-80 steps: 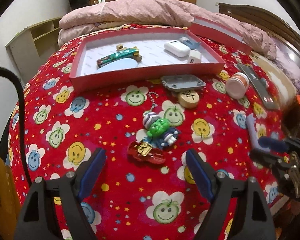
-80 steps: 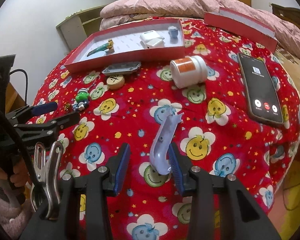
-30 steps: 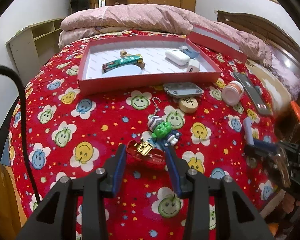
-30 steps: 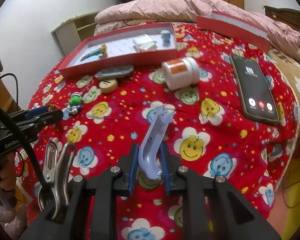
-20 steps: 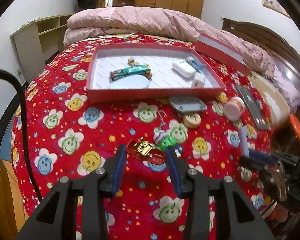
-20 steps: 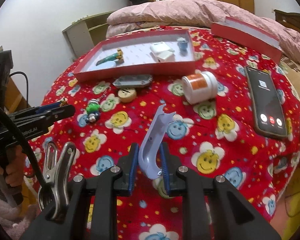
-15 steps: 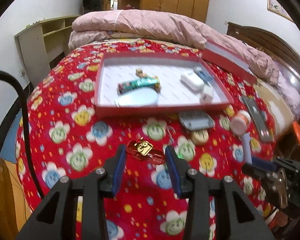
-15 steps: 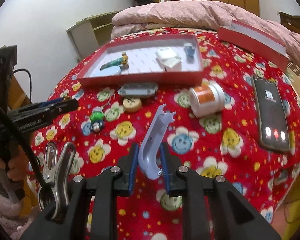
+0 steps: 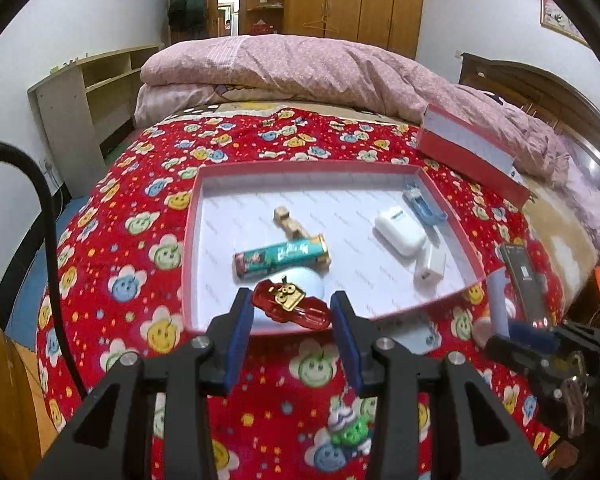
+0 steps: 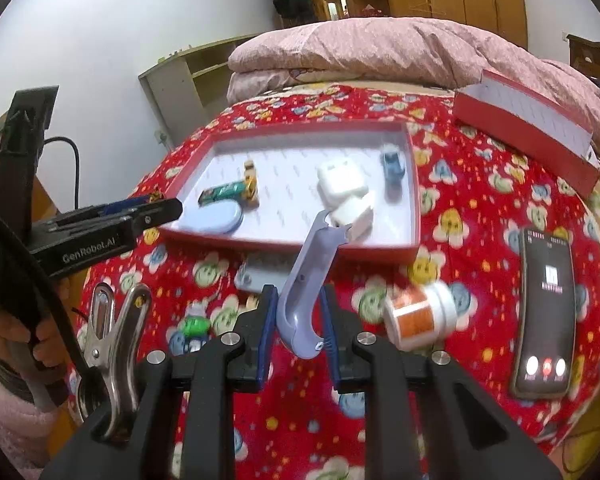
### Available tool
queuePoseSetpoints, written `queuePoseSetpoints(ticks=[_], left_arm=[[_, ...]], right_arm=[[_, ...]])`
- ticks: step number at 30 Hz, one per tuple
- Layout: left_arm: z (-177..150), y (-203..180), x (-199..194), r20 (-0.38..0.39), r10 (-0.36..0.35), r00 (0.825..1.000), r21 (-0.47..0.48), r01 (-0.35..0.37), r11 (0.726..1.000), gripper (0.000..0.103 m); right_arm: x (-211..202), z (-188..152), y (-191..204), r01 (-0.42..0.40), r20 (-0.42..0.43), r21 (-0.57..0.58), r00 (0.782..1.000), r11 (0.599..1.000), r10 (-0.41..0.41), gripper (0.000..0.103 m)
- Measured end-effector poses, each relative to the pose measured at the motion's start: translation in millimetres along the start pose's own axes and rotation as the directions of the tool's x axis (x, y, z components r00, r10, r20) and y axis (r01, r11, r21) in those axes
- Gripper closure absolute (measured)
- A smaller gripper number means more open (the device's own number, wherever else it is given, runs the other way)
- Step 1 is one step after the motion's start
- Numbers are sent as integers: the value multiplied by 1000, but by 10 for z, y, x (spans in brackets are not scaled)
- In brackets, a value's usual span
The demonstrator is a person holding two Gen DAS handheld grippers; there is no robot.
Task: Organize rigid objects
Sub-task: 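Carry the lavender clip and red keychain over the tray, then lower both items into the tray and open both grippers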
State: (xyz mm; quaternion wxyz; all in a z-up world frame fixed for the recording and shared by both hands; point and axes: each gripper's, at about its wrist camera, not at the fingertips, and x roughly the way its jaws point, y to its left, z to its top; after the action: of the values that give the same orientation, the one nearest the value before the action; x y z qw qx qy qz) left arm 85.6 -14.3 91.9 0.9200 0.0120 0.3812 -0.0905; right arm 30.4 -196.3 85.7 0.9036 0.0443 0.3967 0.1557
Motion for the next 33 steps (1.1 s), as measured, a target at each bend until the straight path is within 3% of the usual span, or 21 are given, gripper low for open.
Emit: queuePoseSetpoints(ticks=[14, 33], left_arm=[[361, 108, 401, -7, 17, 1000, -2, -17, 1000, 61], [623, 217, 1036, -25, 43, 999, -2, -43, 999, 61]], right_arm=[[336, 554, -268, 88, -10, -37, 996, 995, -88, 81], [818, 737, -475, 162, -50, -85, 985, 983, -167, 81]])
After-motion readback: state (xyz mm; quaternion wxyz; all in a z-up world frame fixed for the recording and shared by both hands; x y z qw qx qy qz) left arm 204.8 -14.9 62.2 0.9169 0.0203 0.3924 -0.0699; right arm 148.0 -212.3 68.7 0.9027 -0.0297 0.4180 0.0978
